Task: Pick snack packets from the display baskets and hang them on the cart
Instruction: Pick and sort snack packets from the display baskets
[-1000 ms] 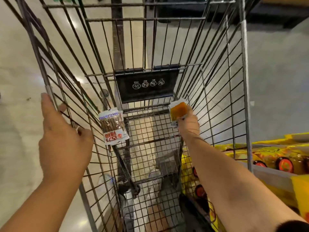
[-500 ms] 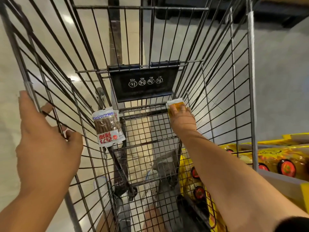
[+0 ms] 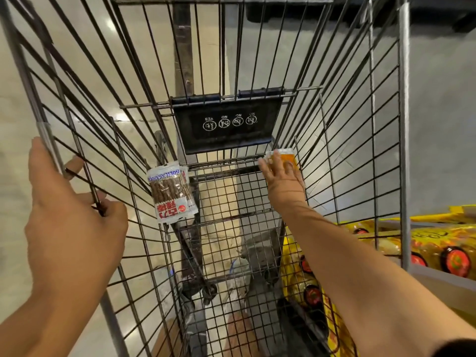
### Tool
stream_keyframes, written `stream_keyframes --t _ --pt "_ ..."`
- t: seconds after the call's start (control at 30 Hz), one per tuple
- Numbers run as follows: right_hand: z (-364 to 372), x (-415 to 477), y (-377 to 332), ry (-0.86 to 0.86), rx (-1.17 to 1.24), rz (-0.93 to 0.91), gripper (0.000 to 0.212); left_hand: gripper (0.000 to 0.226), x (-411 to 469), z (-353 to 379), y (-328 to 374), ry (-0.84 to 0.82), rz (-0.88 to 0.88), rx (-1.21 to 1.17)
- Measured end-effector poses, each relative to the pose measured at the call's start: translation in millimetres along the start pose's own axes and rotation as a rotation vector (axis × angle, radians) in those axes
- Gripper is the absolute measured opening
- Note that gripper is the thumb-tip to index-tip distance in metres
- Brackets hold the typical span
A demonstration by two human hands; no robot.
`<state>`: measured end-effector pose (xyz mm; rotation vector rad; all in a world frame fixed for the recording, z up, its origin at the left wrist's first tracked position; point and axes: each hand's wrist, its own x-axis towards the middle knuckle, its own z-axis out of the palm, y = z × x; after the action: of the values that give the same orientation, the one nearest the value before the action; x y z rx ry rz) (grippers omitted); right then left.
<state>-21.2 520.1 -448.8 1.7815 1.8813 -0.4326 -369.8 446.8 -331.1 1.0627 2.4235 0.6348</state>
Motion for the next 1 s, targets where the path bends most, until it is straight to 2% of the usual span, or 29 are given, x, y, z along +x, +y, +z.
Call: stream_keyframes --t 0.07,0.13,0.23,0.4,0.5,0.6,0.77,0.9,1.0 --pt "6 2 1 -0.043 -0.138 -0.122 0.085 0.069 -5 -9 7 -0.008 0.100 -0.050" --pt "12 9 7 -0.105 -0.242 -0.119 0.083 0.074 -8 -16 13 -0.015 0.153 -0.097" --pt "13 11 3 -0.151 -0.205 -0.048 0.085 0.079 -3 -15 11 0.014 0.162 -0.076" --pt "21 9 3 -0.094 -0.160 -0.064 0.079 0.084 1 -13 7 -0.004 0.131 -0.052" --pt "6 4 11 -0.095 0.020 -0.094 0.074 0.081 4 -14 9 -0.021 0.128 -0.044" --pt "-4 -12 6 0.013 0.198 -0.111 0.067 0.078 6 -15 5 -0.015 0.133 0.004" --pt "22 -80 -12 -0.050 0.355 0.043 0.067 0.078 -14 -30 48 -0.040 0.217 -0.060" --pt "27 -168 -39 -0.059 0.662 0.167 0.070 0.092 -30 -43 75 -0.082 0.210 -0.023" --pt "5 -229 -62 -0.061 0.816 0.265 0.069 0.097 -34 -48 82 -0.113 0.197 0.022"
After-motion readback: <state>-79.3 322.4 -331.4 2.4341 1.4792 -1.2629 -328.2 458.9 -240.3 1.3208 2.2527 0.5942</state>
